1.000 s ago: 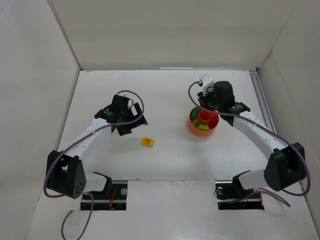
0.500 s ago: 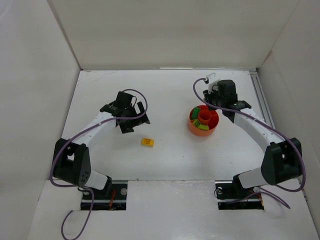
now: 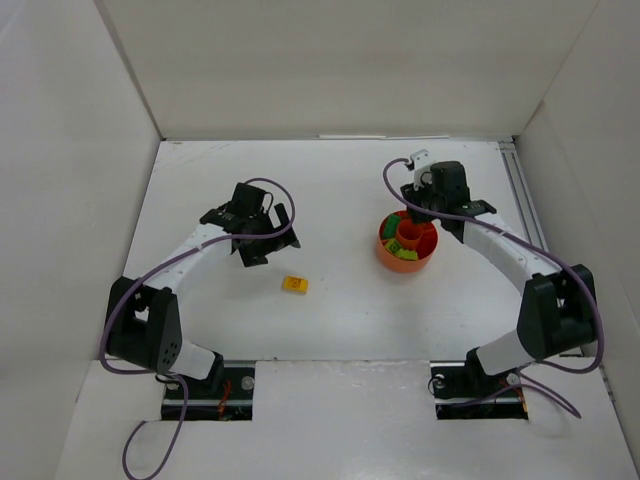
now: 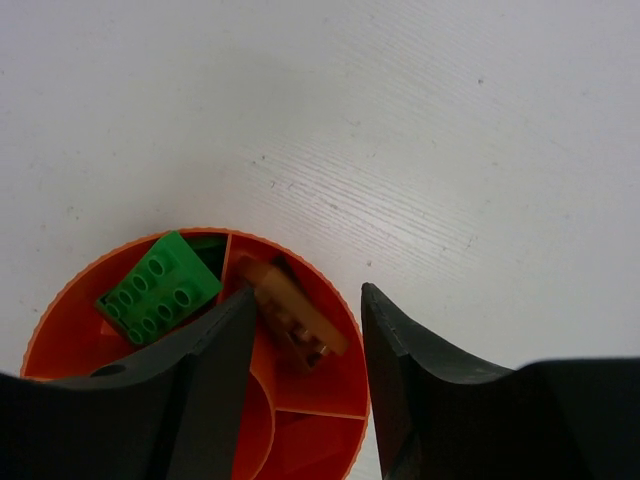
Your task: Sort the legos into containers by color
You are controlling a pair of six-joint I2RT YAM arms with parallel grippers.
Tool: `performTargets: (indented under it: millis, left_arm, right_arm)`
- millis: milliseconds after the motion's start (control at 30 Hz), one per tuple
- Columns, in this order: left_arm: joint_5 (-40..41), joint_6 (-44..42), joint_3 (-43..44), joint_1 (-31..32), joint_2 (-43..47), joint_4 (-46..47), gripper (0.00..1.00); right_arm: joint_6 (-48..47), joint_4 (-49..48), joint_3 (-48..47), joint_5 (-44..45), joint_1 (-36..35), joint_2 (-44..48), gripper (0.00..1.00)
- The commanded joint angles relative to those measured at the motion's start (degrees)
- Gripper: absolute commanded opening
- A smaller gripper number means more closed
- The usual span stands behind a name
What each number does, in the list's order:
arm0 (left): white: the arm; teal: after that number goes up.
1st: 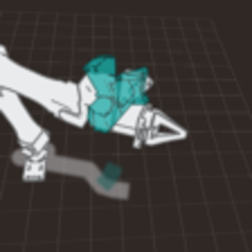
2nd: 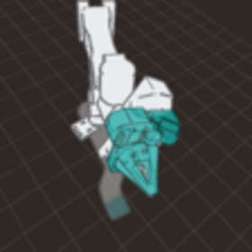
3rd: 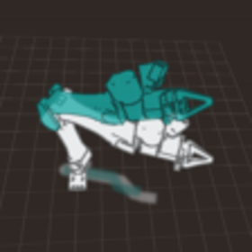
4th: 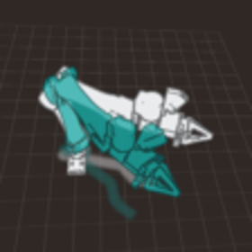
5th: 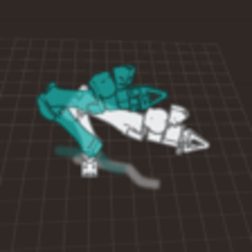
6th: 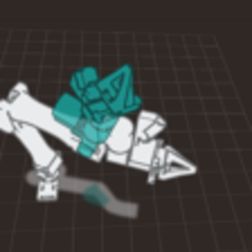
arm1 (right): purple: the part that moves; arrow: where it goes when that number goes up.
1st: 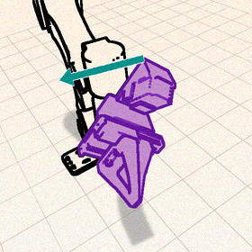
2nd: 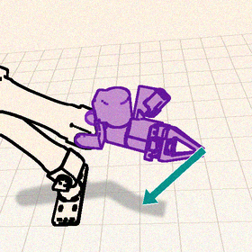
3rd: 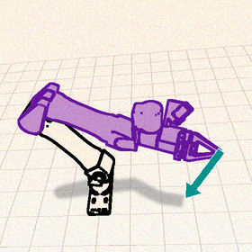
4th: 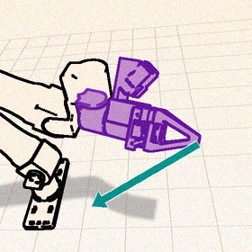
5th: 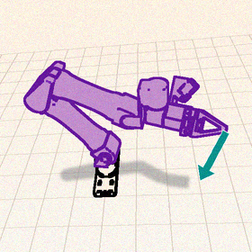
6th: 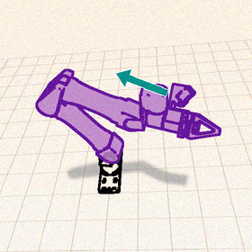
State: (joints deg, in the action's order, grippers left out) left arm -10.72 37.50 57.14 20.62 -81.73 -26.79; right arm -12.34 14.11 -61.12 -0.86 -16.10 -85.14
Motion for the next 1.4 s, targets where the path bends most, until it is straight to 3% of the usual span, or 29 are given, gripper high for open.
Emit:
performTargets:
  millis: [0,500,533,767,1000,1367]
  left_arm:
    - [-0.62,-0.41,-0.45,0.12,1.75,-0.28,1.00]
    - [1.40,4.42,-3.27,3.20,-0.87,-0.37,0.97]
    - [1.40,6.60,-3.88,3.20,-0.88,-1.42,0.93]
    - [3.25,20.06,-10.20,3.81,-0.80,-3.98,0.93]
    - [2.72,32.71,-10.21,5.04,-2.46,-3.45,0.93]
    - [5.18,42.57,-8.01,5.57,-5.27,-4.67,0.80]
  right_arm:
    - [0.56,-1.11,-0.93,-1.77,0.37,2.43,0.52]
    - [2.14,1.80,1.18,0.94,0.37,15.79,0.57]
    - [2.67,2.41,1.88,0.95,0.37,17.36,0.58]
    - [4.25,2.41,5.13,4.03,-0.16,22.03,0.61]
    - [5.48,1.89,6.80,4.03,-0.16,25.29,0.63]
    - [5.48,1.36,6.81,2.80,-0.16,26.52,0.64]
